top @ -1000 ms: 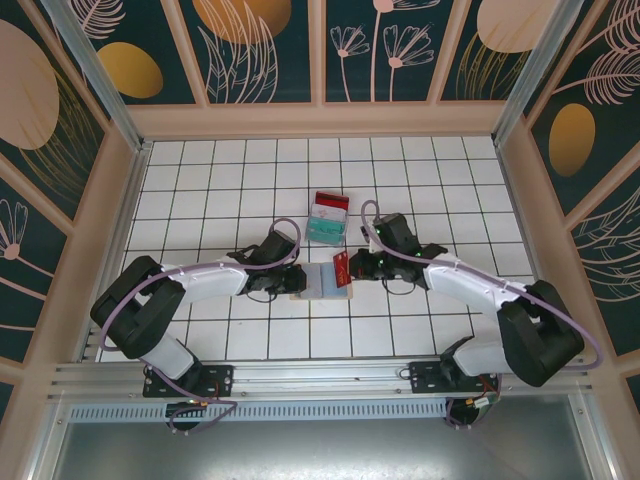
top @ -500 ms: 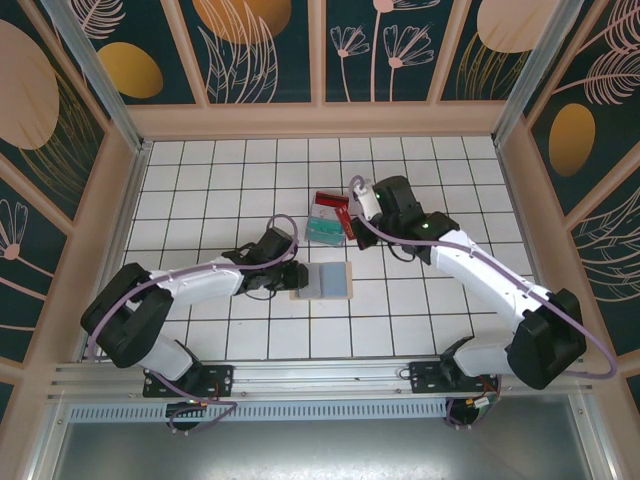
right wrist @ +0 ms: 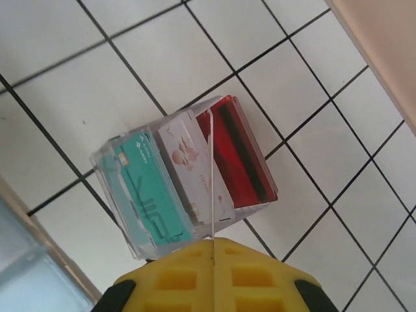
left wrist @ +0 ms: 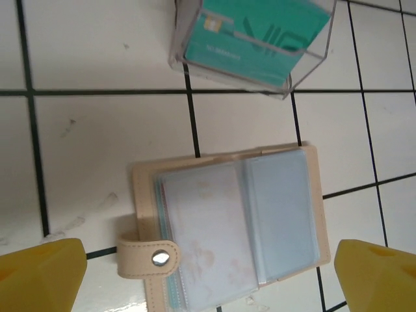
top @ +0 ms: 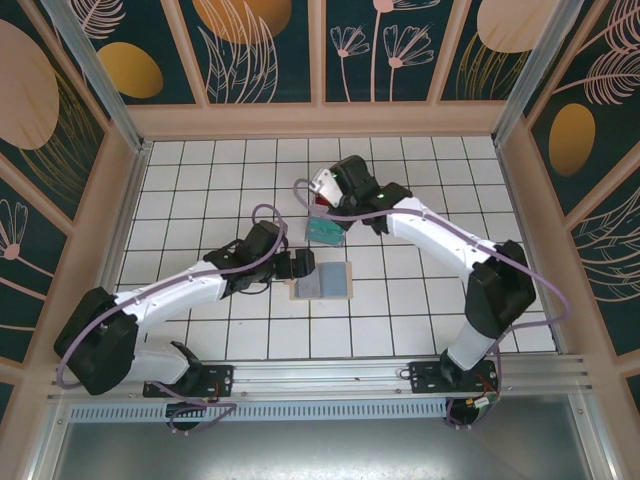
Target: Take the credit cards out of the card holder
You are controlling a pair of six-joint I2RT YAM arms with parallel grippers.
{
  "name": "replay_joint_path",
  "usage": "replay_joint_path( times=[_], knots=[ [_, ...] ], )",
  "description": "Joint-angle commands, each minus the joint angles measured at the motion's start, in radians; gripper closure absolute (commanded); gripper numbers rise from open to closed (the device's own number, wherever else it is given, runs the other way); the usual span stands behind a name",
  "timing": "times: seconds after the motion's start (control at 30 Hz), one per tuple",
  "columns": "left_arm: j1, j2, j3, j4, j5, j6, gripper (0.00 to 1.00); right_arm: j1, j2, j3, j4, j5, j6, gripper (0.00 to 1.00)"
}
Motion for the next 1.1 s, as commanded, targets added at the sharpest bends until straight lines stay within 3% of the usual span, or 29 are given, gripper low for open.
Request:
replay_joint_path(
  times=[0.0,0.4,1.07],
  knots=[
    [0.001,-0.040,-0.023,-0.040,-0.072,-0.012,0.01,0.023,0.053,0.044,0.013,0.120,-0.134,1.00],
    [0.008,-0.093,-0.043,-0.092,-0.136,-0.034,0.01,0.024,0.179,0.055,0.118,0.212,-0.225,1.00],
    [0.012,-0.110,-0.072,-0.080,-0.126,-0.038,0.02,0.007,0.227,0.051,0.148,0.199,-0.220,1.00]
  ],
)
